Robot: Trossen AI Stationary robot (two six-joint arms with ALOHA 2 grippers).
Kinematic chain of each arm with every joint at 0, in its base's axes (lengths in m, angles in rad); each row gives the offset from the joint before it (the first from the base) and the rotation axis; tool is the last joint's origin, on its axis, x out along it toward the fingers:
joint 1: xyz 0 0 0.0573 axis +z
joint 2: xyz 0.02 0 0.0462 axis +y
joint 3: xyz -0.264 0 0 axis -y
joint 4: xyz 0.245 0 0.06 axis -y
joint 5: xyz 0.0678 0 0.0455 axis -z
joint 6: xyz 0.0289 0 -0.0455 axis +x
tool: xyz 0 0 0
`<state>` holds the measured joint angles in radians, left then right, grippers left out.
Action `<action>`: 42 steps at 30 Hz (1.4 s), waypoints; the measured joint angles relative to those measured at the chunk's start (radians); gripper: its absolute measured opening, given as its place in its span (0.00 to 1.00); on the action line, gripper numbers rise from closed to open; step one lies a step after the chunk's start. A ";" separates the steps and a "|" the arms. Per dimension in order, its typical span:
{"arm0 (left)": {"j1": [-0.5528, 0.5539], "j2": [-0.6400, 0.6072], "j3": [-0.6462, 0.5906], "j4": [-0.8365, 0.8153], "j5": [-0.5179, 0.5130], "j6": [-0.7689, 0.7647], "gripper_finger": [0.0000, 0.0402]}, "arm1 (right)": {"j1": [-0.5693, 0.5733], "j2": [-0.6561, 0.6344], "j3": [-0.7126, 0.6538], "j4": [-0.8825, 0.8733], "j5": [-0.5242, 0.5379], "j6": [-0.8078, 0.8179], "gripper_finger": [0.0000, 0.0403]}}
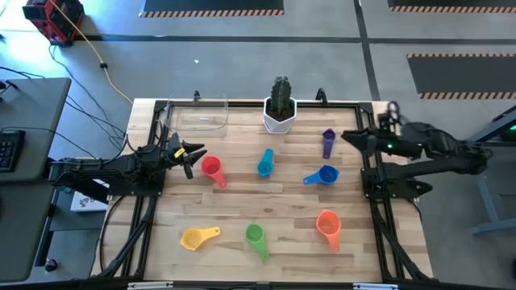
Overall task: Nest measuring cups in basket
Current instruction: Move the orange measuring cup to the middle of the table
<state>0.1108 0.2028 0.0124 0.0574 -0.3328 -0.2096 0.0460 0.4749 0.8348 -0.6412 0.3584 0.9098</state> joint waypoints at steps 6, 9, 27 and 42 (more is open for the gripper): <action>0.000 0.000 0.000 0.000 0.000 -0.110 0.29 | 0.001 0.225 0.129 -0.213 -0.168 0.150 0.60; 0.000 0.000 0.000 0.000 0.000 -0.166 0.29 | 0.002 0.330 0.154 -0.268 -0.257 0.183 0.60; 0.000 0.000 0.000 0.000 0.000 -0.252 0.29 | 0.316 0.672 0.145 -0.337 -0.363 0.393 0.60; 0.000 0.000 0.000 0.000 0.000 -0.251 0.29 | 0.551 0.866 0.144 -0.408 -0.335 0.640 0.60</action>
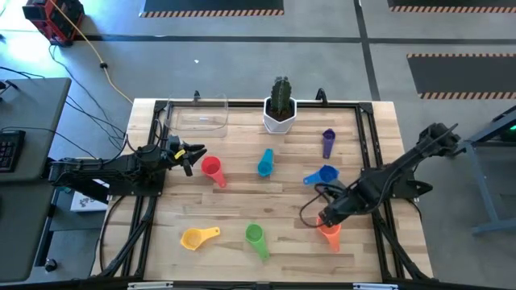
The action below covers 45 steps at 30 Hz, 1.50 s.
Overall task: Nest measuring cups in basket
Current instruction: Move the orange measuring cup to the middle of the table
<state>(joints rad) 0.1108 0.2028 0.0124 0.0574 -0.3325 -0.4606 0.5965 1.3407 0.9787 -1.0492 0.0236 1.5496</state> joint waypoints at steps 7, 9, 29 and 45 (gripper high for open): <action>0.000 0.000 0.000 0.000 0.000 0.000 0.29 | 0.045 0.094 0.000 0.001 -0.003 0.069 0.60; 0.000 0.000 0.000 0.000 0.000 0.000 0.29 | 0.053 0.120 0.000 0.006 -0.004 0.089 0.60; 0.000 0.000 0.000 0.000 0.000 0.000 0.29 | 0.072 0.290 0.000 0.058 -0.017 0.182 0.32; 0.000 0.000 0.000 0.000 -0.004 0.000 0.29 | 0.043 0.288 0.028 0.055 -0.007 0.141 0.02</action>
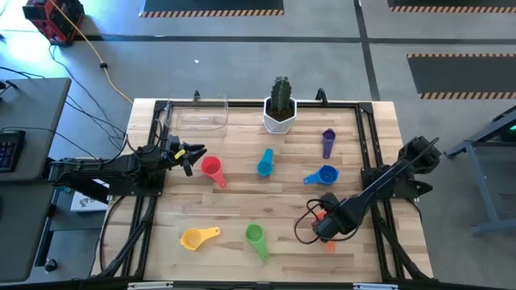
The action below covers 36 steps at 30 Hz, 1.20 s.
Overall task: Nest measuring cups in basket
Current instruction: Move the orange measuring cup to the middle of the table
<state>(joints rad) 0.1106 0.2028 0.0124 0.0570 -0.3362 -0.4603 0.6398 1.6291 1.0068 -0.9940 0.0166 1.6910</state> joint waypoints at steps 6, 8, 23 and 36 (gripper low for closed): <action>0.000 0.000 0.000 0.000 -0.001 0.000 0.29 | -0.090 0.001 0.092 -0.029 0.076 -0.133 0.01; 0.000 0.000 0.000 0.000 -0.001 0.000 0.29 | -0.133 0.001 0.125 -0.038 0.101 -0.208 0.01; 0.000 0.000 0.000 0.000 -0.010 0.000 0.29 | -0.448 0.000 0.274 0.173 0.238 -0.728 0.00; 0.000 0.000 0.000 0.001 -0.016 -0.146 0.29 | -0.502 0.133 0.268 0.255 0.061 -0.888 0.00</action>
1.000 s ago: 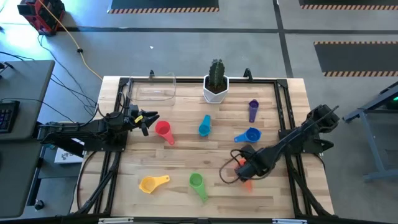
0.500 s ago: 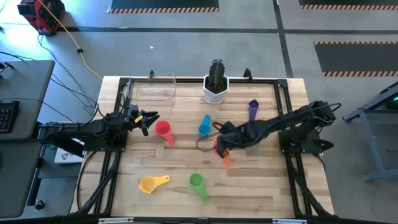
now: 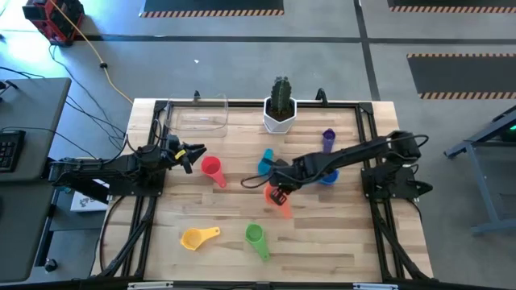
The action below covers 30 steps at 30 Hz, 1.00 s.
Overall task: Nest measuring cups in basket
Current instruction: Move the orange measuring cup to the middle of the table
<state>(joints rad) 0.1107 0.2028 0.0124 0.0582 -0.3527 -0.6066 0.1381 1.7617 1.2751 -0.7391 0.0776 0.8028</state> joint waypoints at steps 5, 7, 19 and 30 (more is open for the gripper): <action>0.000 0.000 0.000 0.000 0.000 -0.021 0.29 | 0.002 0.041 0.000 -0.021 -0.055 0.000 0.00; 0.000 0.000 0.000 0.000 0.001 -0.021 0.29 | 0.002 0.056 0.000 -0.039 -0.065 0.000 0.00; 0.000 0.000 0.000 0.023 0.000 -0.020 0.29 | -0.007 0.079 -0.001 -0.102 -0.079 0.058 0.00; 0.000 0.000 0.000 0.022 -0.001 -0.018 0.29 | -0.014 0.079 -0.001 -0.115 -0.107 0.060 0.02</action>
<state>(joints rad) 0.1104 0.2028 0.0121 0.0799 -0.3534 -0.6247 0.1238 1.8408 1.2743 -0.8539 -0.0291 0.8632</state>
